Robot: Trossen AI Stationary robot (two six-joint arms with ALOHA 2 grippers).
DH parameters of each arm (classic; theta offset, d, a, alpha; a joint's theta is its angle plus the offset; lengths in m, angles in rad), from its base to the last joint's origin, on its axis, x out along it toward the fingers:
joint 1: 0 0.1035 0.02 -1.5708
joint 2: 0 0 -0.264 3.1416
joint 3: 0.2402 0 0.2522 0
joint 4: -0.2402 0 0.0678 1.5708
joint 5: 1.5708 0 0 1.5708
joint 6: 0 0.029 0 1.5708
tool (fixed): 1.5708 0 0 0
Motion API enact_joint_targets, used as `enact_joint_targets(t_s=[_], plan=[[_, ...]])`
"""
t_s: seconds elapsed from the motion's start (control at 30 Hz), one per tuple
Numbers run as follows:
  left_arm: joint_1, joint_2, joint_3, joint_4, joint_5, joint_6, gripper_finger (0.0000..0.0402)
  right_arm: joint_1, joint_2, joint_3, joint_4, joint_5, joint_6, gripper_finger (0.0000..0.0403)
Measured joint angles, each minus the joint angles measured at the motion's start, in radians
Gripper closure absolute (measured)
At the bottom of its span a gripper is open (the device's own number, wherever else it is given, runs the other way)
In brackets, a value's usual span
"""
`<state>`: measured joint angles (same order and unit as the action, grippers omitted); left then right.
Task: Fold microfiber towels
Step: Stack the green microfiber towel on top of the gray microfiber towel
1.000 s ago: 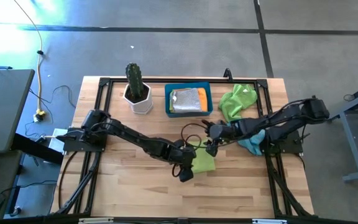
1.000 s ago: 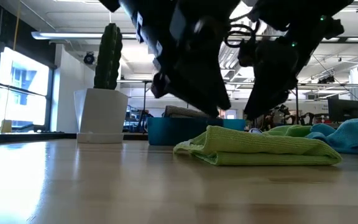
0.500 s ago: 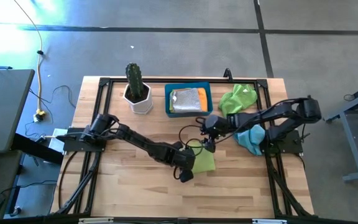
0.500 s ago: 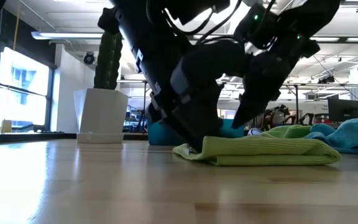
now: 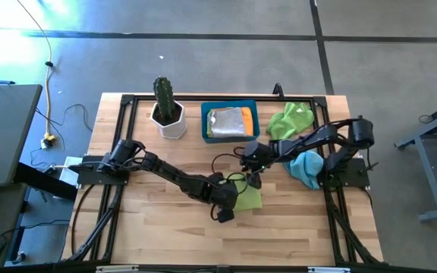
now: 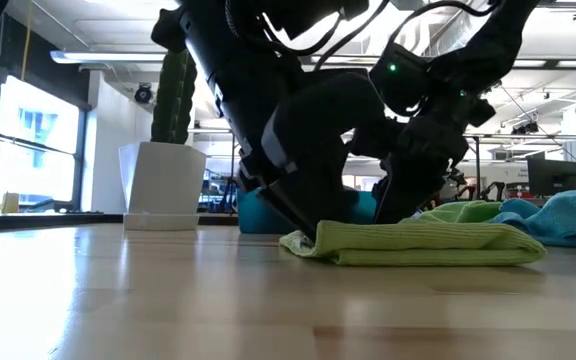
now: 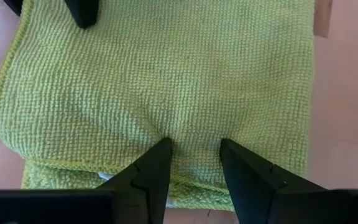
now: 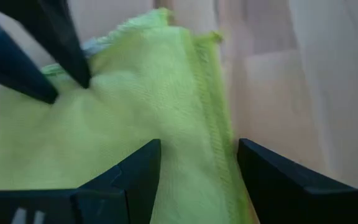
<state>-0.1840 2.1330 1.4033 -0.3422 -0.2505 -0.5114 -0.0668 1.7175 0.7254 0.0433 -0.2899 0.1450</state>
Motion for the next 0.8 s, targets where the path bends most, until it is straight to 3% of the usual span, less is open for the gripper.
enact_joint_targets(t_s=[0.2,0.4,0.5,0.73,0.8], plan=[[0.016,0.000,0.000,-0.010,-0.022,-0.009,0.0268,0.037,0.005,0.001,0.016,-0.043,-0.038,0.0195],[0.031,0.000,0.000,-0.012,-0.025,-0.011,0.0268,0.056,0.005,0.001,0.009,-0.019,-0.033,0.0206],[0.031,0.000,0.000,-0.012,-0.025,-0.023,0.0268,0.054,0.005,0.001,0.003,-0.005,-0.031,0.0240],[0.009,-0.003,-0.001,-0.023,-0.027,-0.104,0.0268,0.054,0.006,0.001,-0.002,0.053,0.029,0.0374],[0.002,-0.009,-0.001,-0.034,-0.029,-0.138,0.0268,0.055,0.006,0.001,-0.001,0.054,0.038,0.0394]])
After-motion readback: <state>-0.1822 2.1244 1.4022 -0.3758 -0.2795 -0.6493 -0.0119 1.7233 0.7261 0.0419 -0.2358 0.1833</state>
